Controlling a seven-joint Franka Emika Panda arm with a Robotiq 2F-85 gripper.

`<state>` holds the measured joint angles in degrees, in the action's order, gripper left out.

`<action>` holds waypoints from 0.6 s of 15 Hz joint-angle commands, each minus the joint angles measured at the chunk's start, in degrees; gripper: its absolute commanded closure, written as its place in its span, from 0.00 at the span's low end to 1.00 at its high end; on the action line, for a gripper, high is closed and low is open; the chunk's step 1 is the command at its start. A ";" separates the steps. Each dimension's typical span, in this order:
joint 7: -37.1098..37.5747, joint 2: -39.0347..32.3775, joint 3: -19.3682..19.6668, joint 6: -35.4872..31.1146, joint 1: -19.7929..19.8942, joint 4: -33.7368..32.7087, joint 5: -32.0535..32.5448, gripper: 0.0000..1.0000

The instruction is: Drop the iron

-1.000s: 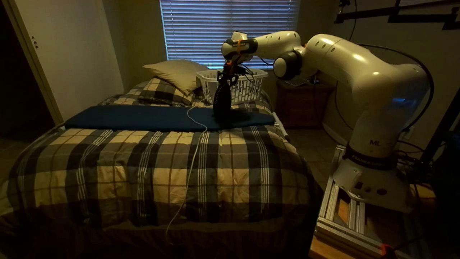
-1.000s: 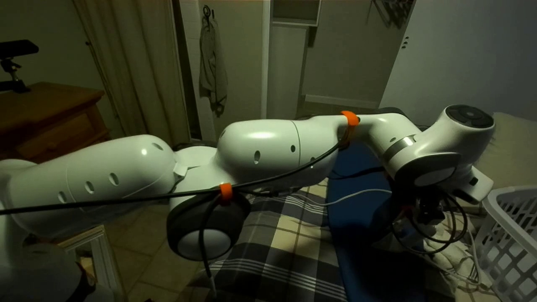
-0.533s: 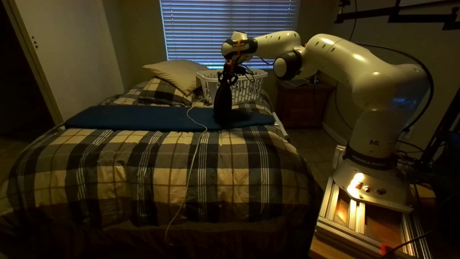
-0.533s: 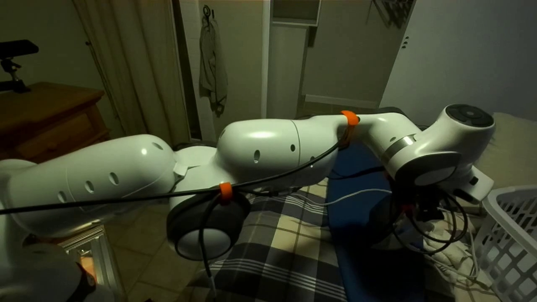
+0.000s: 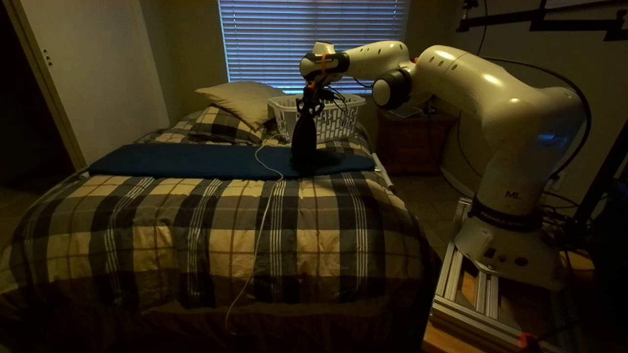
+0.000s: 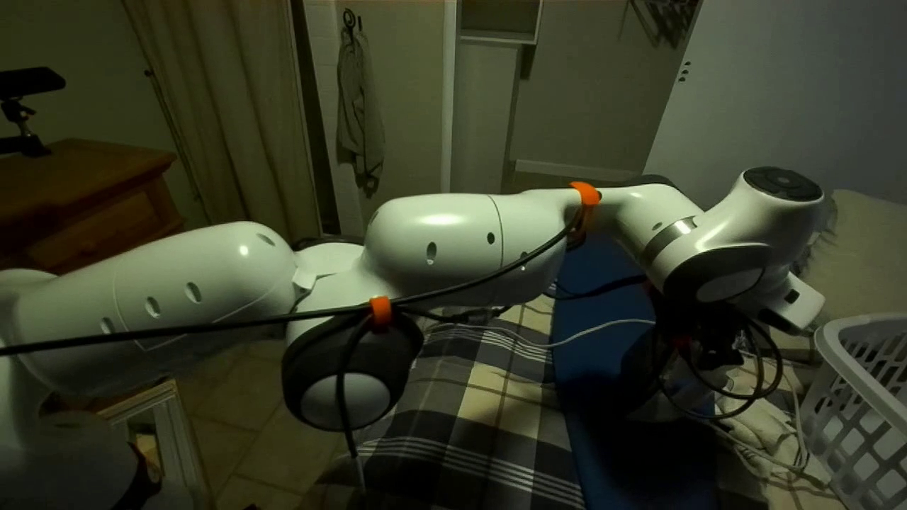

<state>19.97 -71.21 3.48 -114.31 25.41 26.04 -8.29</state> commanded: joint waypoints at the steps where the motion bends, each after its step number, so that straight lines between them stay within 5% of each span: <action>1: 2.57 1.48 0.65 7.50 -0.99 2.04 0.87 0.77; 9: 5.48 0.57 2.17 12.34 -1.87 1.50 1.72 0.77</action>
<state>24.38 -69.08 4.77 -103.40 23.95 26.04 -8.12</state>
